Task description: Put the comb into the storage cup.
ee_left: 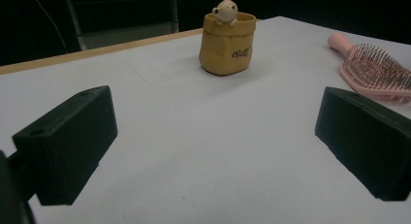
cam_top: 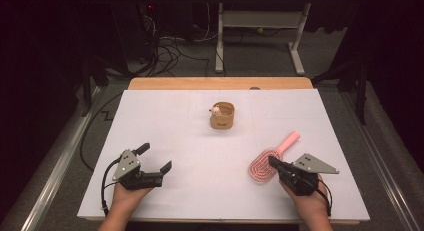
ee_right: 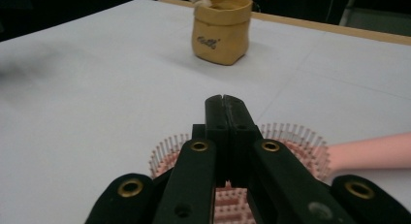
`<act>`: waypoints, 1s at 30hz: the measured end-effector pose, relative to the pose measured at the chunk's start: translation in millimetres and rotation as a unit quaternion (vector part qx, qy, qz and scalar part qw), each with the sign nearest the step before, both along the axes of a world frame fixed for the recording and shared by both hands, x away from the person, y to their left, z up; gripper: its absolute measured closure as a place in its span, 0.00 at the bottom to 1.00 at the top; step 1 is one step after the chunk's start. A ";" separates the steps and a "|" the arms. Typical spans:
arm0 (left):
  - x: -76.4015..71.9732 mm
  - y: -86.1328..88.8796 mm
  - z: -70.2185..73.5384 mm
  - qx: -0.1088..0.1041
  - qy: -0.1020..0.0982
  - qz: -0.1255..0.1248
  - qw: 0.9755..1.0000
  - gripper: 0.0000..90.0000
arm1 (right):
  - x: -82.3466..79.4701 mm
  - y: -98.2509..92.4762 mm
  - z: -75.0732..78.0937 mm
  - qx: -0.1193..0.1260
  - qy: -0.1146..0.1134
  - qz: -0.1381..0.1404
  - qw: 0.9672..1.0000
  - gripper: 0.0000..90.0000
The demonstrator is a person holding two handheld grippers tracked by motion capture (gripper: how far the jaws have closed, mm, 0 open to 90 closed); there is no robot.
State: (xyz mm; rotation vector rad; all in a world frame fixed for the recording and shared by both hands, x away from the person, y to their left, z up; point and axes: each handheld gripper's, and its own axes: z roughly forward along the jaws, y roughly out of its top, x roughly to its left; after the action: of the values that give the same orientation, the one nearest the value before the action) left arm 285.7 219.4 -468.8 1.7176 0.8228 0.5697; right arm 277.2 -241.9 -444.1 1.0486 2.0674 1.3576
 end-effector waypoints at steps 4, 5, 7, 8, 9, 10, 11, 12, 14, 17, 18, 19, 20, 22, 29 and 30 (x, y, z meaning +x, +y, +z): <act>-2.5 1.5 1.3 -0.003 -0.002 -0.001 1.000 0.03 | -1.4 21.5 -0.3 -0.017 0.007 0.018 1.000 1.00; -2.6 1.6 1.3 -0.004 -0.002 -0.002 1.000 0.03 | -1.9 27.6 -0.7 -0.028 0.007 0.021 0.999 1.00; -2.2 1.5 0.8 -0.003 -0.001 -0.005 1.000 0.03 | -1.1 43.7 -2.6 -0.038 0.015 0.030 0.999 1.00; -2.2 1.4 0.7 -0.004 -0.001 -0.006 1.000 0.03 | 0.2 51.1 -3.9 -0.049 0.018 0.033 0.998 1.00; -2.2 1.4 0.7 -0.004 -0.001 -0.006 1.000 0.03 | 1.3 56.6 -5.3 -0.056 0.022 0.033 0.998 1.00; -2.2 1.2 0.7 -0.004 -0.001 -0.006 1.000 0.03 | 1.3 56.6 -5.3 -0.056 0.022 0.033 0.998 1.00; -2.5 1.2 0.9 -0.005 -0.003 -0.007 1.000 0.03 | 4.5 67.1 -8.7 -0.070 0.032 0.032 0.997 1.00; -2.5 1.2 0.9 -0.005 -0.003 -0.007 1.000 0.03 | 5.7 70.5 -10.2 -0.076 0.035 0.029 0.996 1.00; -2.5 1.4 0.9 -0.005 -0.004 -0.008 1.000 0.03 | 7.4 74.7 -12.2 -0.083 0.039 0.026 0.995 1.00; -2.4 1.3 0.3 -0.003 -0.004 -0.008 1.000 0.03 | 14.2 84.2 -18.2 -0.102 0.055 0.003 0.993 1.00; -2.4 1.3 0.3 -0.003 -0.004 -0.008 1.000 0.03 | 14.2 84.2 -18.2 -0.102 0.055 0.003 0.993 1.00; -2.5 1.2 0.2 -0.003 -0.004 -0.009 1.000 0.03 | 15.1 84.4 -19.2 -0.102 0.059 0.001 0.993 1.00; -2.6 1.2 0.1 -0.003 -0.004 -0.010 1.000 0.03 | 16.1 84.3 -20.4 -0.106 0.062 -0.002 0.992 1.00; -2.9 1.2 0.3 -0.002 -0.004 -0.011 1.000 0.03 | 17.0 83.6 -21.8 -0.107 0.068 -0.005 0.992 1.00; -3.6 1.1 0.6 -0.002 -0.004 -0.014 1.000 0.03 | 16.2 79.0 -22.7 -0.115 0.082 -0.020 0.990 1.00; -3.5 1.1 0.5 -0.002 -0.004 -0.014 1.000 0.03 | 15.5 78.4 -22.4 -0.117 0.083 -0.021 0.990 1.00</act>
State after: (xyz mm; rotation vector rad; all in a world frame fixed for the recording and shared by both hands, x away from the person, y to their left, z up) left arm 282.2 220.5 -468.3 1.7198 0.7917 0.5547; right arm 292.7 -163.5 -466.6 1.1261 2.2452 1.0078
